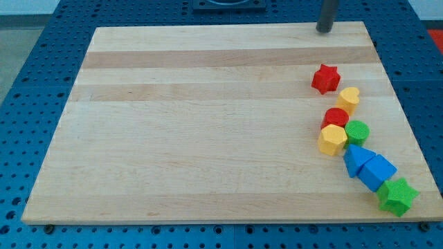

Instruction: Push the red star top of the red circle

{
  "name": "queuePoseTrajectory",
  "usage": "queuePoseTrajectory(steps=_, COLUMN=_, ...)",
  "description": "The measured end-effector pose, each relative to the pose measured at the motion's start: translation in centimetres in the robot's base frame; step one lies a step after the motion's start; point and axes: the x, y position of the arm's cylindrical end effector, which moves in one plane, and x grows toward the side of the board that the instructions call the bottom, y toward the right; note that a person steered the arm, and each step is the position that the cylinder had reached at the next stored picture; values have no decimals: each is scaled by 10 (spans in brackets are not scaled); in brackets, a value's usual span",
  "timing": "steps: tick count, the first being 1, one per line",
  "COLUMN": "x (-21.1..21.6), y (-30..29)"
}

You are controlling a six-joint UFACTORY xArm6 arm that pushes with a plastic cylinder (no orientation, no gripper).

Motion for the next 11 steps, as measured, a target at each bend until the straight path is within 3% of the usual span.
queuePoseTrajectory(steps=1, x=39, y=0)
queuePoseTrajectory(steps=4, x=81, y=-27)
queuePoseTrajectory(steps=8, x=199, y=-64)
queuePoseTrajectory(steps=11, x=206, y=-80)
